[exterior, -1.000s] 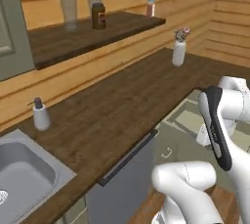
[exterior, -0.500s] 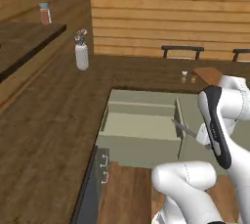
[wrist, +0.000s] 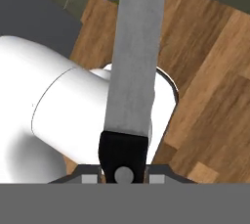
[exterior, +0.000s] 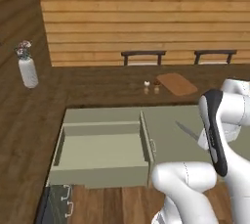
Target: Pick up the knife from the drawer and place it on the cutting board. Then place the meat from the plate to the cutting board.
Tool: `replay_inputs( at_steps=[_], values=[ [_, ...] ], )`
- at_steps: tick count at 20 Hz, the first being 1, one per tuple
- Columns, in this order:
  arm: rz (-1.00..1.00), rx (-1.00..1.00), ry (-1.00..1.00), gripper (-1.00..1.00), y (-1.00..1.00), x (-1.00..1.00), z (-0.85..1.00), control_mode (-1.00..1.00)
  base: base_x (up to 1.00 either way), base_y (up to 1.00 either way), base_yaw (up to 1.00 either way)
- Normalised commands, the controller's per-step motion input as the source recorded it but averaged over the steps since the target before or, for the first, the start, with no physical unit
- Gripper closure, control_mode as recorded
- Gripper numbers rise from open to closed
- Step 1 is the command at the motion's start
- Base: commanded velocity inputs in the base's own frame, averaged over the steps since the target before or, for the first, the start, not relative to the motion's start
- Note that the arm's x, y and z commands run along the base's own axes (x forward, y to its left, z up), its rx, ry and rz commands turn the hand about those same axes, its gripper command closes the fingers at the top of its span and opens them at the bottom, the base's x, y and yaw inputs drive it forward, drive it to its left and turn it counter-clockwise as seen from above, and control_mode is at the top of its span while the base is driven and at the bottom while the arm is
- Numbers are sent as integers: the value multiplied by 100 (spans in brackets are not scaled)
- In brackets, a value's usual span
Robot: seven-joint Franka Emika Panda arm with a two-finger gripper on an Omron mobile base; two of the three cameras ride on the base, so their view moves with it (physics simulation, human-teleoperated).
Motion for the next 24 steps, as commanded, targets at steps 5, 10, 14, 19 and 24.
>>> replay_inputs(
  at_steps=[5,10,14,19,24],
  values=[
    [0,0,0,100,0,0,0,100,62,-100,3],
    [0,0,0,100,0,0,0,100,67,-81,-2],
    [0,0,0,100,0,0,0,100,65,-33,-21],
    [0,0,0,100,0,0,0,100,41,-30,-28],
    [0,0,0,100,0,0,0,100,18,-71,-19]
  ],
)
